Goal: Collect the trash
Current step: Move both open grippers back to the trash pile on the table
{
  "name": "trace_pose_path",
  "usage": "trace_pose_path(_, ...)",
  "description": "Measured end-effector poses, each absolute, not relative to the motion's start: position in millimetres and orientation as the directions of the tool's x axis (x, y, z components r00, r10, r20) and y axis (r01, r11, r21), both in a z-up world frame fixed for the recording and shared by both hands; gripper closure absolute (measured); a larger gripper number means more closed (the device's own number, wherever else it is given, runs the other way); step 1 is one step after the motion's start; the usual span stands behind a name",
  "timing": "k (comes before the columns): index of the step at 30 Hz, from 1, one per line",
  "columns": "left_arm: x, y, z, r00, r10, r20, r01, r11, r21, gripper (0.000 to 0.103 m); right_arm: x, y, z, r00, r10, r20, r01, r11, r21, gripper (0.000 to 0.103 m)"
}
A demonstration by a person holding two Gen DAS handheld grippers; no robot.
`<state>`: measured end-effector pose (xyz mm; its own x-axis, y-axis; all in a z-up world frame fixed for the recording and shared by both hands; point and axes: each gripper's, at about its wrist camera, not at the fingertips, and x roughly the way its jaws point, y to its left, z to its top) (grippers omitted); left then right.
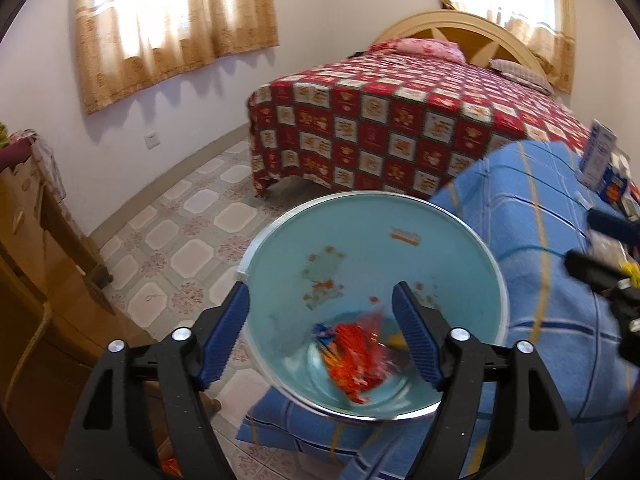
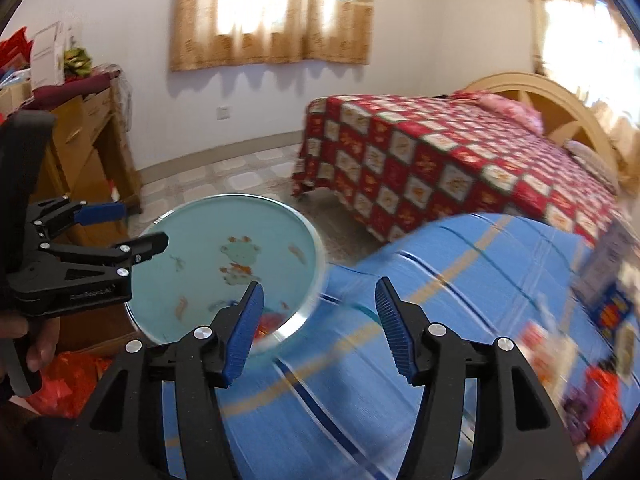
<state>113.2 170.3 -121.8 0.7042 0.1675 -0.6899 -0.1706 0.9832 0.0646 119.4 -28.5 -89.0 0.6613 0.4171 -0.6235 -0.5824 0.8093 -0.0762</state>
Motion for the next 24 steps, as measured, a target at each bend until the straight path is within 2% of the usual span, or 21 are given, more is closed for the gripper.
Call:
trace_pose_path(4, 112, 134, -131, 0.702, 0.101, -0.705, -0.074, 0.995, 0.069, 0.026, 89, -89, -77, 0.727, 0.341, -0.596, -0.481, 0.872, -0.089, 0.038)
trace_pose_path(10, 106, 88, -139, 0.697, 0.035, -0.716, 0.034, 0.996, 0.082, 0.025, 46, -190, -72, 0.808, 0.131, -0.574, -0.238, 0.965, -0.114, 0.035)
trace_pose_path(15, 104, 58, -141, 0.698, 0.000, -0.716, 0.095, 0.991, 0.093, 0.025, 29, -253, -94, 0.784, 0.022, -0.620, -0.089, 0.993, -0.077, 0.035)
trace_pose_path(19, 102, 32, -137, 0.704, -0.031, -0.710, 0.136, 0.987, 0.091, 0.025, 29, -267, -120, 0.748, 0.022, -0.663, -0.073, 0.996, -0.050, 0.035)
trace_pose_path(24, 105, 15, -140, 0.709, -0.022, -0.705, 0.153, 0.980, 0.124, 0.025, 33, -279, -136, 0.738, 0.082, -0.670, -0.090, 0.996, 0.024, 0.035)
